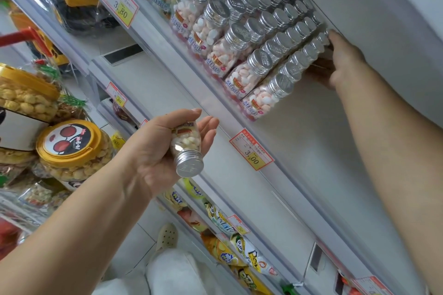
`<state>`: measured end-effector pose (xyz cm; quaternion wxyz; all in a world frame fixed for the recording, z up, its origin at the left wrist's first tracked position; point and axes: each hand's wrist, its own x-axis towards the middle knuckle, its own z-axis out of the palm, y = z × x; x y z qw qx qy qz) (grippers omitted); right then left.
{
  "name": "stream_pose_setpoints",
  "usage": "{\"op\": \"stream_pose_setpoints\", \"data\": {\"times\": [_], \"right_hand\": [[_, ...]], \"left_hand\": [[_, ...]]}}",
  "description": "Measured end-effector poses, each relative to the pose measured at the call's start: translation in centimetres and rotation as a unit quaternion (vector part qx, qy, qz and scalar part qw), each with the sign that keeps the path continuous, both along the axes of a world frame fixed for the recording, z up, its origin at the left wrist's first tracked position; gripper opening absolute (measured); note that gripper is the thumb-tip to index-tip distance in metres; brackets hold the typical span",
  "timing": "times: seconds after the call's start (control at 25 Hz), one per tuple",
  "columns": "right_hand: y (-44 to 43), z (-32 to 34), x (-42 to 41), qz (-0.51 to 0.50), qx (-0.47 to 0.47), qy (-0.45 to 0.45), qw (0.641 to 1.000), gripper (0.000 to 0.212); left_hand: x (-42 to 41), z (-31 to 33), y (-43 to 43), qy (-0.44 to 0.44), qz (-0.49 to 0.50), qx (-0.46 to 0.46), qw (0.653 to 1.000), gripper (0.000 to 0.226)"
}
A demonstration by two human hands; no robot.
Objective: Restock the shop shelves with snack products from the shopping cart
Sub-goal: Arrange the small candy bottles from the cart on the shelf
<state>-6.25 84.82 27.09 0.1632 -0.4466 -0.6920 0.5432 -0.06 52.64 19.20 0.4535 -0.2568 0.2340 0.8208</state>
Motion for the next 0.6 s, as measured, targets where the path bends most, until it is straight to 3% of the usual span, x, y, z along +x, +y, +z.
{"op": "stream_pose_setpoints", "data": {"times": [0.24,0.32,0.4,0.48,0.6], "right_hand": [[0.6,-0.5,0.4,-0.039,-0.011,0.025,0.999,0.021],[-0.5,-1.0,2.4,-0.061,0.080,0.032,0.994,0.028],[-3.7,-1.3,6.3,-0.046,0.256,0.065,0.963,0.024],[-9.3,-1.4,12.0,0.057,0.360,0.102,0.926,0.011],[-18.5,-1.2,18.8,0.297,0.279,0.087,0.909,0.023]], "left_hand": [[0.4,0.5,-0.1,-0.009,-0.006,0.014,1.000,0.026],[0.7,0.8,0.1,-0.031,-0.003,0.021,0.999,0.015],[1.2,1.1,0.4,-0.053,0.003,0.024,0.998,0.014],[1.9,1.6,0.5,-0.068,0.012,0.017,0.997,0.019],[3.2,2.2,1.3,-0.064,-0.024,-0.010,0.998,0.036]]}}
